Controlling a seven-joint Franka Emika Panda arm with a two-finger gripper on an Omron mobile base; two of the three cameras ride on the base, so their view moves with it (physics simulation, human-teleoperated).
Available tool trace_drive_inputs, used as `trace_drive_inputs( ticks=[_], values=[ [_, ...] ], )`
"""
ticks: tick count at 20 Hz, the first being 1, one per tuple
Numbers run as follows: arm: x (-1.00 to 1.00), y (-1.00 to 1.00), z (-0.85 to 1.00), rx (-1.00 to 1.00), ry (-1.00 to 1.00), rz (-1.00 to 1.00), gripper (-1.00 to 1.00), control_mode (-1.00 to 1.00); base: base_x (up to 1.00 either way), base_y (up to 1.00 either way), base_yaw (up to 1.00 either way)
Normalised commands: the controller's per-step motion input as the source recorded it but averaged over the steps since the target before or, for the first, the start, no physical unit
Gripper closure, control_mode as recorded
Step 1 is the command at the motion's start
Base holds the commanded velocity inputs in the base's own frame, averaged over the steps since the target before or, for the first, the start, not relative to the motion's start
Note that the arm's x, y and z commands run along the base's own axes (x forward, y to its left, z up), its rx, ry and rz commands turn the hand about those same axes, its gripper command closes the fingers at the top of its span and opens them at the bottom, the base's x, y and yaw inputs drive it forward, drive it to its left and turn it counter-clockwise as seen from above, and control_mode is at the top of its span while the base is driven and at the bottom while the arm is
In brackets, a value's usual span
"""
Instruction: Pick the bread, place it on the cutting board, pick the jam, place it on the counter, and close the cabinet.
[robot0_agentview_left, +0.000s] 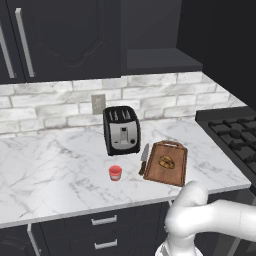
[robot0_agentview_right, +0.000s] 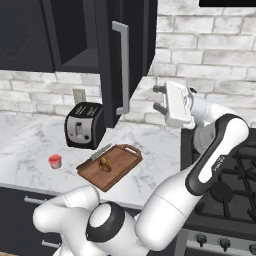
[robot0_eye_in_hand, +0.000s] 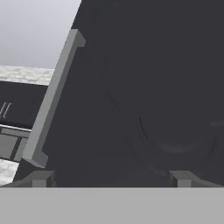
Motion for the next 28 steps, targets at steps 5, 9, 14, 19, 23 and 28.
trace_drive_inputs(
  ticks=[5, 9, 14, 19, 23, 28],
  values=[
    [-0.10, 0.24, 0.02, 0.00, 0.00, 0.00, -1.00, -1.00, 0.00, 0.00, 0.00],
    [-0.08, 0.22, 0.03, 0.00, 0.00, 0.00, -1.00, -1.00, 0.00, 0.00, 0.00],
    [-0.08, 0.11, 0.03, 0.00, 0.00, 0.00, -1.00, -1.00, 0.00, 0.00, 0.00],
    [-0.10, 0.00, 0.04, 0.00, 0.00, 0.00, -1.00, -1.00, 0.00, 0.00, 0.00],
    [-0.19, 0.00, 0.06, 0.00, 0.00, 0.01, -1.00, -1.00, 0.00, 0.00, 0.00],
    [-0.32, 0.03, 0.03, -0.01, 0.00, 0.00, -1.00, -1.00, 0.00, 0.00, 0.00]
  ],
)
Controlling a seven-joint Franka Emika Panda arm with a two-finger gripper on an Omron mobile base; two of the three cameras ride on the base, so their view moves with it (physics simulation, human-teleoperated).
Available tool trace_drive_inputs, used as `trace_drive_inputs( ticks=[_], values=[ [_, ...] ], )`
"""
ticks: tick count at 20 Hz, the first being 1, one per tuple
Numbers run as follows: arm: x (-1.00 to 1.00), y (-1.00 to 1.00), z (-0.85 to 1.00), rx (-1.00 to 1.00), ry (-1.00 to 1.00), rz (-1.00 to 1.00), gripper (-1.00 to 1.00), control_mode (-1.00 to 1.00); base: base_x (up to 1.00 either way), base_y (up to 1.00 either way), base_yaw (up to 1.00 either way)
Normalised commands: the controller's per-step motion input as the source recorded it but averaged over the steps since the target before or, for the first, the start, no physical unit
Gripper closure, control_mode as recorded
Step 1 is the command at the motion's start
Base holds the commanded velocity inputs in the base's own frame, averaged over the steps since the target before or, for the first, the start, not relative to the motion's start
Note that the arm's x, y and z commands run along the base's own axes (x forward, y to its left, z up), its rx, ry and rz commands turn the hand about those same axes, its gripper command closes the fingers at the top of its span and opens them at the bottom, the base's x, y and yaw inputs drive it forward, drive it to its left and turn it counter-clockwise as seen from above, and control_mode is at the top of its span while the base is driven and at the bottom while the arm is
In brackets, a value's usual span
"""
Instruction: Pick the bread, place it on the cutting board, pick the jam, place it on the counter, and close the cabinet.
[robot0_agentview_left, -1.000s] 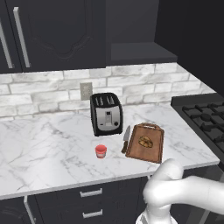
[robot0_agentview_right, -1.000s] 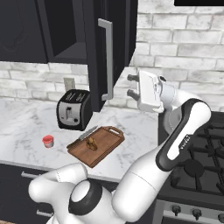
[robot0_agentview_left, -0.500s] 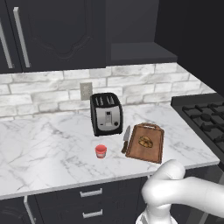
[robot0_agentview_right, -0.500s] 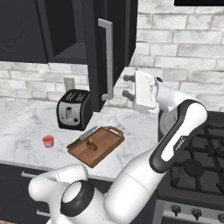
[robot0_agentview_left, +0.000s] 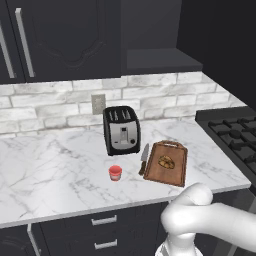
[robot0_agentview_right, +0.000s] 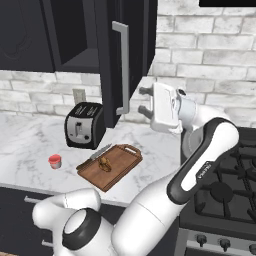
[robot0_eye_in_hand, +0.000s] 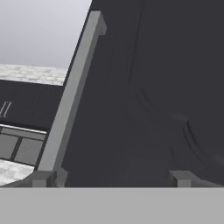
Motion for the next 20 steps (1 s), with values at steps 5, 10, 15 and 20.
trace_drive_inputs(
  ticks=[5, 10, 15, 20],
  values=[
    [-0.18, 0.31, 0.05, -0.02, 0.00, 0.00, -1.00, -1.00, 0.00, 0.00, 0.00],
    [-0.02, 0.34, 0.09, -0.01, 0.00, -0.02, -1.00, -1.00, 0.00, 0.00, 0.00],
    [-0.08, 0.31, 0.09, 0.00, 0.00, -0.04, -1.00, -1.00, 0.00, 0.00, 0.00],
    [-0.40, 0.04, 0.01, 0.00, 0.02, 0.00, -1.00, -1.00, 0.00, 0.00, 0.00]
  ],
)
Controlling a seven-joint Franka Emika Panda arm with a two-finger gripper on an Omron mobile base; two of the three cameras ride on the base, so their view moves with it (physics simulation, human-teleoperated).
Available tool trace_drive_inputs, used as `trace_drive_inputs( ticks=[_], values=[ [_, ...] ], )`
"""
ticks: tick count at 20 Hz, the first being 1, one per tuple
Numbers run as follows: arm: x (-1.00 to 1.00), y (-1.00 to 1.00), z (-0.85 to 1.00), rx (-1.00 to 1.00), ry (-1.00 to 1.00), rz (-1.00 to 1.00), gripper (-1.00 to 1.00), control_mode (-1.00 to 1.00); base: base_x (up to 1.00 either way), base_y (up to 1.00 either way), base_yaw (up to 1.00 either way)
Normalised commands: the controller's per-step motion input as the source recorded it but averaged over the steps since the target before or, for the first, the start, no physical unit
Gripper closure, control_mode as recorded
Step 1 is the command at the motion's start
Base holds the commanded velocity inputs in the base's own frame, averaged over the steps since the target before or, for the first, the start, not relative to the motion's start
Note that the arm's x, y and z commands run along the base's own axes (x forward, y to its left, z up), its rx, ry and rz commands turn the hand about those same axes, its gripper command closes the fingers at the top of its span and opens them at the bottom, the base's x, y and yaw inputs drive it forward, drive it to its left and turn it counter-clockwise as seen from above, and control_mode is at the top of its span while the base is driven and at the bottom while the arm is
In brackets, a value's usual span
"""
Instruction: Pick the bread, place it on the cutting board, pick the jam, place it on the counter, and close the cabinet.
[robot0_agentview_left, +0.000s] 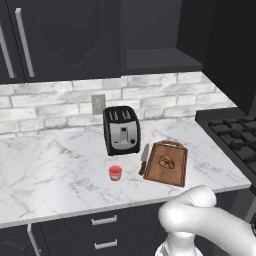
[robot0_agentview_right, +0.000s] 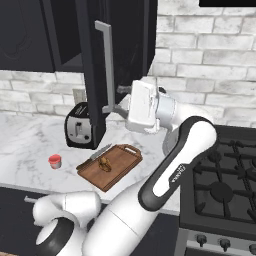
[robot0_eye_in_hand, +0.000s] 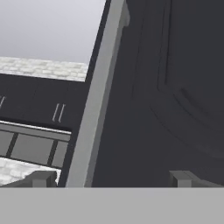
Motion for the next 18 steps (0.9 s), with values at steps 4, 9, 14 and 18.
trace_drive_inputs(
  ticks=[4, 9, 14, 18],
  values=[
    [-0.43, 0.17, 0.02, 0.00, 0.03, 0.00, -1.00, -1.00, 0.00, 0.00, 0.00],
    [-0.16, 0.55, 0.04, -0.01, 0.00, -0.06, -1.00, -1.00, 0.00, 0.00, 0.00],
    [-0.15, 0.68, 0.01, -0.01, 0.01, -0.12, -1.00, -1.00, 0.00, 0.00, 0.00],
    [-0.05, 0.71, 0.01, -0.01, 0.00, -0.18, -1.00, -1.00, 0.00, 0.00, 0.00]
  ],
)
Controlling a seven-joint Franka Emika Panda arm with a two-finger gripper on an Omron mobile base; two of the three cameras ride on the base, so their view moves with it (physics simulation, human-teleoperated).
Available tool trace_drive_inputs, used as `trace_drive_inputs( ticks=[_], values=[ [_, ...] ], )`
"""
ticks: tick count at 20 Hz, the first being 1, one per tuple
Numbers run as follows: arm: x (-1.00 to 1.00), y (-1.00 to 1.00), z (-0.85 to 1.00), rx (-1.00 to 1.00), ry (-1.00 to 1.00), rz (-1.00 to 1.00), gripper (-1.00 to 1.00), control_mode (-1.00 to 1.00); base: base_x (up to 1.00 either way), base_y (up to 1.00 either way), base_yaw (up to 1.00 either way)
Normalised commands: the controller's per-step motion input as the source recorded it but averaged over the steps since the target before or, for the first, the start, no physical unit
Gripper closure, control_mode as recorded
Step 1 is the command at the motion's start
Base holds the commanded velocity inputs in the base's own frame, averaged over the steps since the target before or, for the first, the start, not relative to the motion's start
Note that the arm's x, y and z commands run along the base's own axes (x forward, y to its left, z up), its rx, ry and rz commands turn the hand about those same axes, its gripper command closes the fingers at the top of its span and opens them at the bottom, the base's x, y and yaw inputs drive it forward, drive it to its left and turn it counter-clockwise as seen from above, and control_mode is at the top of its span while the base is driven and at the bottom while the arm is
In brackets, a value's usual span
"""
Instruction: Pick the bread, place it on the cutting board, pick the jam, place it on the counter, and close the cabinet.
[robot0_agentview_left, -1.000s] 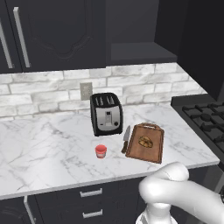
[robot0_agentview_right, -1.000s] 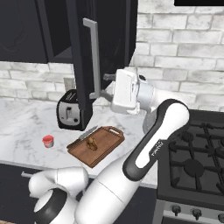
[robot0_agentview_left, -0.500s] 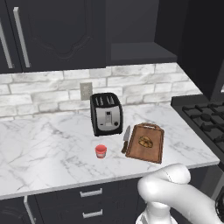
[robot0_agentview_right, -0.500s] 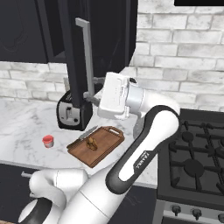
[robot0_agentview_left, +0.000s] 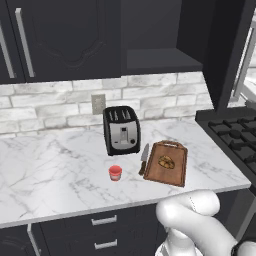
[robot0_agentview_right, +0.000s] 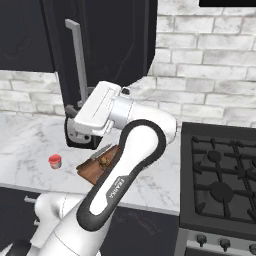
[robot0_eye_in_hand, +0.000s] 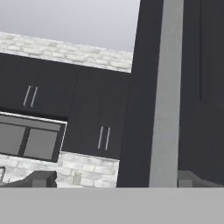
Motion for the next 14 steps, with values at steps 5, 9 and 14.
trace_drive_inputs(
  ticks=[5, 9, 14],
  values=[
    [0.00, 0.64, 0.04, 0.00, 0.00, -0.25, -1.00, -1.00, 0.00, 0.00, 0.00],
    [0.00, 0.66, 0.03, 0.00, 0.00, -0.30, -1.00, -1.00, 0.00, 0.00, 0.00],
    [0.00, 0.62, 0.06, 0.00, 0.00, -0.31, -1.00, -1.00, 0.00, 0.00, 0.00]
  ],
)
